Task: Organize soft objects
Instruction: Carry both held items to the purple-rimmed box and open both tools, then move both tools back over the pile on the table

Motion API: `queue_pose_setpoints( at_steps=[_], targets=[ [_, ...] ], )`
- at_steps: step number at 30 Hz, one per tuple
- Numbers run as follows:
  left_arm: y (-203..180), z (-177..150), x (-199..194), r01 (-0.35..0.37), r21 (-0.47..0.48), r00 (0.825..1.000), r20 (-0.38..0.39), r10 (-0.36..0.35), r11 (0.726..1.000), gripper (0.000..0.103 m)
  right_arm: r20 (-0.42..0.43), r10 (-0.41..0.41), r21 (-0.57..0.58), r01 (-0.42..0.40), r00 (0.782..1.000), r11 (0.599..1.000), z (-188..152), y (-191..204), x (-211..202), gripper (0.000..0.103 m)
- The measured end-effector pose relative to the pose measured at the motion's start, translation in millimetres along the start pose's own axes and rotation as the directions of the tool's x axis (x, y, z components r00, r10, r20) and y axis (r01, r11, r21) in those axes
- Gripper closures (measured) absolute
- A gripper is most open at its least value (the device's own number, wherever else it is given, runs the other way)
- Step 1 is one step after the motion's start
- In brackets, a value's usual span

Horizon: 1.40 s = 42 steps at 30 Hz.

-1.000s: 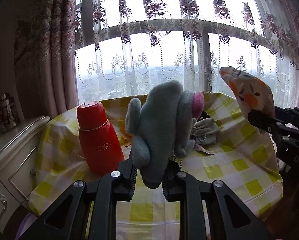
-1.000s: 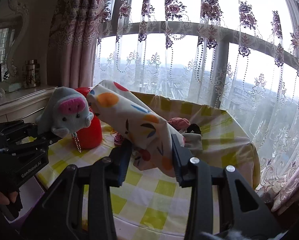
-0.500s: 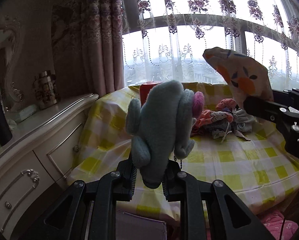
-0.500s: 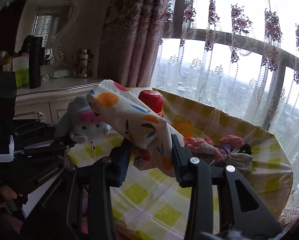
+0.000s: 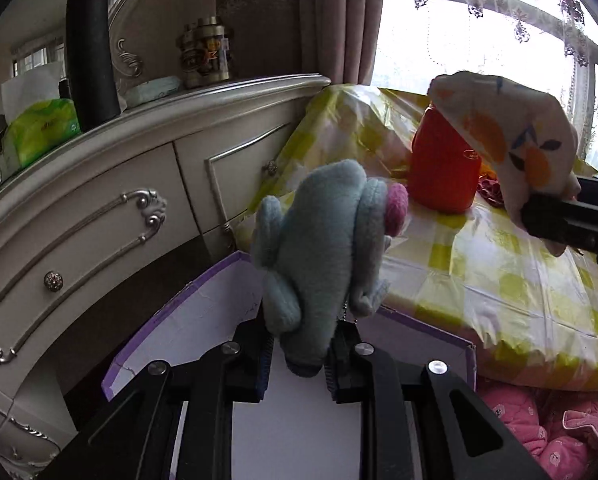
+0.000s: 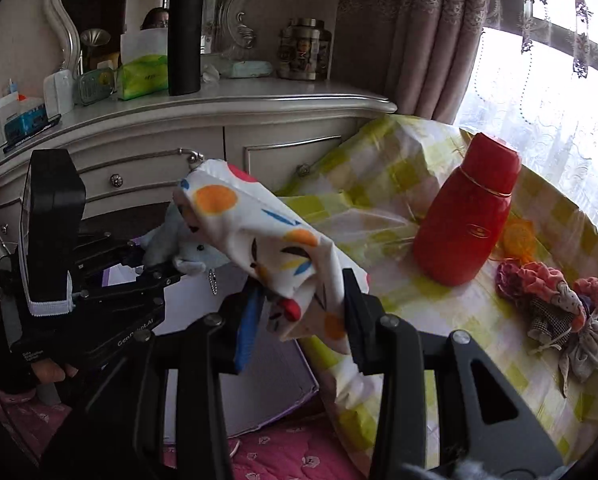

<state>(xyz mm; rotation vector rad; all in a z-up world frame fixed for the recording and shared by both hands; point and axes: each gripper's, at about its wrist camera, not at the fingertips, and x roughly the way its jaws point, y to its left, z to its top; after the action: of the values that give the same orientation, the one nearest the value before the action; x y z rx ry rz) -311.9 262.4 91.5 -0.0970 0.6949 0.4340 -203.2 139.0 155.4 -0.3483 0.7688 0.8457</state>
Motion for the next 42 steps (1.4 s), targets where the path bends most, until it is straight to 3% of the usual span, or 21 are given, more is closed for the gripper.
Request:
queue_pose_setpoints(
  at_steps=[7, 9, 10, 11, 12, 13, 19, 26, 31, 35, 37, 38, 40, 42],
  targets=[
    [21, -15, 7, -0.061, -0.034, 0.997, -0.051, 0.059, 0.998, 0.076, -0.061, 0.062, -0.05, -0.065, 0.996, 0.997, -2, 24, 25, 0.061],
    [24, -17, 11, -0.087, -0.04, 0.994, -0.07, 0.084, 0.995, 0.069, -0.089, 0.089, -0.046, -0.093, 0.992, 0.995, -5, 28, 33, 0.051],
    [26, -19, 12, -0.106, -0.042, 0.992, -0.077, 0.102, 0.994, 0.057, -0.106, 0.103, -0.041, -0.108, 0.989, 0.993, -7, 29, 38, 0.048],
    [27, -21, 14, -0.128, -0.041, 0.989, -0.082, 0.124, 0.991, 0.038, -0.12, 0.115, -0.037, -0.12, 0.986, 0.992, -9, 30, 43, 0.037],
    [28, -22, 14, -0.155, -0.037, 0.985, -0.083, 0.152, 0.987, 0.029, -0.131, 0.124, -0.033, -0.129, 0.984, 0.991, -11, 31, 46, 0.028],
    [27, -22, 14, -0.184, -0.032, 0.981, -0.075, 0.181, 0.982, 0.018, -0.138, 0.128, -0.029, -0.133, 0.982, 0.991, -14, 30, 48, 0.025],
    [14, -16, 16, -0.203, 0.025, 0.977, -0.056, 0.204, 0.979, 0.017, -0.134, 0.111, 0.04, -0.107, 0.985, 0.993, -24, 6, 47, 0.024],
    [-33, -6, 23, -0.149, 0.145, 0.985, -0.066, 0.16, 0.978, 0.017, -0.106, 0.011, 0.248, 0.016, 0.994, 0.969, -47, -79, 23, 0.022],
    [-79, 1, 41, -0.044, 0.239, 0.991, -0.114, 0.073, 0.97, 0.017, -0.138, -0.134, 0.385, 0.177, 0.981, 0.906, -88, -155, 3, 0.02],
    [-129, 5, 59, 0.054, 0.324, 0.987, -0.16, -0.001, 0.944, 0.017, -0.209, -0.219, 0.5, 0.297, 0.953, 0.813, -136, -211, -12, 0.02],
    [-159, 6, 71, 0.142, 0.355, 0.976, -0.207, -0.071, 0.924, 0.017, -0.236, -0.261, 0.526, 0.349, 0.936, 0.776, -159, -234, -23, 0.02],
    [-175, 7, 79, 0.213, 0.352, 0.959, -0.254, -0.125, 0.912, 0.017, -0.251, -0.283, 0.529, 0.376, 0.926, 0.76, -169, -245, -28, 0.02],
    [-211, 11, 95, 0.362, 0.314, 0.902, -0.356, -0.245, 0.878, 0.017, -0.293, -0.33, 0.535, 0.44, 0.898, 0.721, -187, -268, -37, 0.02],
    [-250, 16, 112, 0.457, 0.277, 0.852, -0.411, -0.325, 0.845, 0.017, -0.327, -0.367, 0.547, 0.491, 0.871, 0.678, -203, -294, -46, 0.02]
  ],
)
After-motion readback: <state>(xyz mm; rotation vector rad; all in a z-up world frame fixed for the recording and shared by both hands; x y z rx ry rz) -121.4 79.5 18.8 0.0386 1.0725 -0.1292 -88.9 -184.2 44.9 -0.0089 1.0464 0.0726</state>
